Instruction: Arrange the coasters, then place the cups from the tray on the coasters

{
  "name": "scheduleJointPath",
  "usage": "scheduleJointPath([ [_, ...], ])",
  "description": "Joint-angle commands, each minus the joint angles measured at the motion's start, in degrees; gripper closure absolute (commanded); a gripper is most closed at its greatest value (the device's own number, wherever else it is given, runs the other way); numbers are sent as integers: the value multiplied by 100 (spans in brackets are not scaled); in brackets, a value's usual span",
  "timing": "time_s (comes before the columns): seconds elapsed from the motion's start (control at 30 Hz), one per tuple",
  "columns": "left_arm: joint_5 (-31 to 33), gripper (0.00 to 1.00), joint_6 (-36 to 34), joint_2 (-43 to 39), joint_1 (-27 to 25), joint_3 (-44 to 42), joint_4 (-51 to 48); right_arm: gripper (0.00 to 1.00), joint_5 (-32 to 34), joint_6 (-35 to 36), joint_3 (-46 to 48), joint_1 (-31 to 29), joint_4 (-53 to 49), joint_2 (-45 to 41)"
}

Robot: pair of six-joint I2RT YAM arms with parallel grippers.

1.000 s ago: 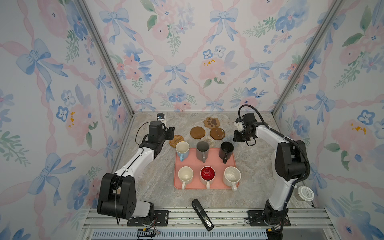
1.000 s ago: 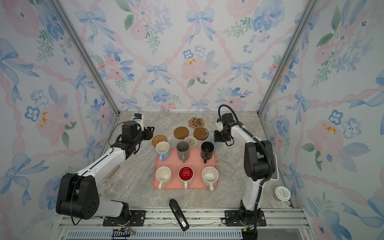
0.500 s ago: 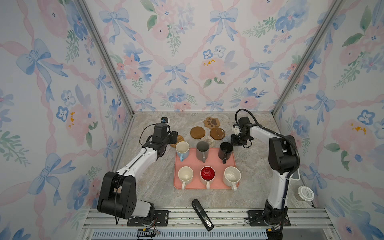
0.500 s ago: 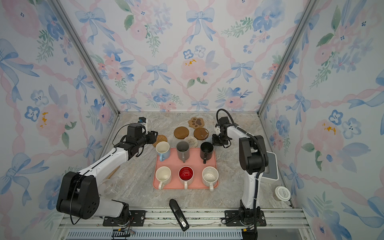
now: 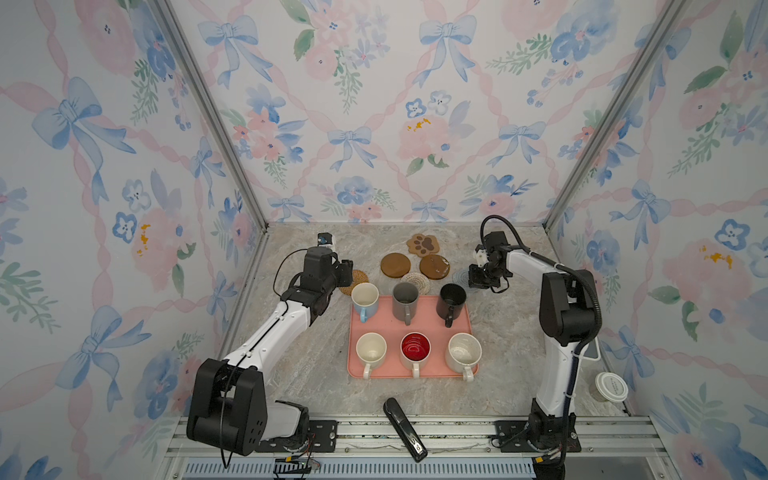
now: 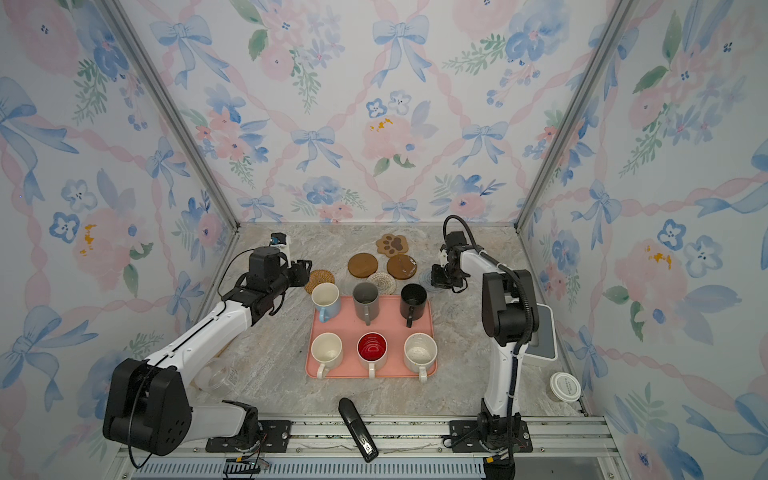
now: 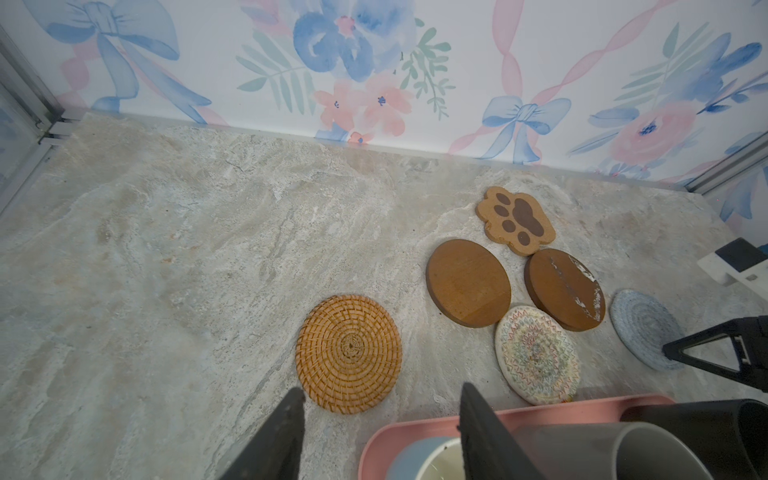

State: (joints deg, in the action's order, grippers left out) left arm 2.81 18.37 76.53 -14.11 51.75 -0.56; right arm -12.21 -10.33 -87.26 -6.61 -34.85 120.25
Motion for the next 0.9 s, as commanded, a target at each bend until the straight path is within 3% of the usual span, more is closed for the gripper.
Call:
scheduleJointPath([
  [0.0, 111, 44, 105, -168, -47, -82, -29, 100, 411, -78, 204, 214, -189, 82],
  [0.53, 141, 44, 158, -297, -73, -215, -48, 100, 578, -102, 544, 529, -173, -268],
  [0.87, 157, 43, 192, -427, -99, -200, -50, 100, -18, -321, 422, 502, 385, -1067],
])
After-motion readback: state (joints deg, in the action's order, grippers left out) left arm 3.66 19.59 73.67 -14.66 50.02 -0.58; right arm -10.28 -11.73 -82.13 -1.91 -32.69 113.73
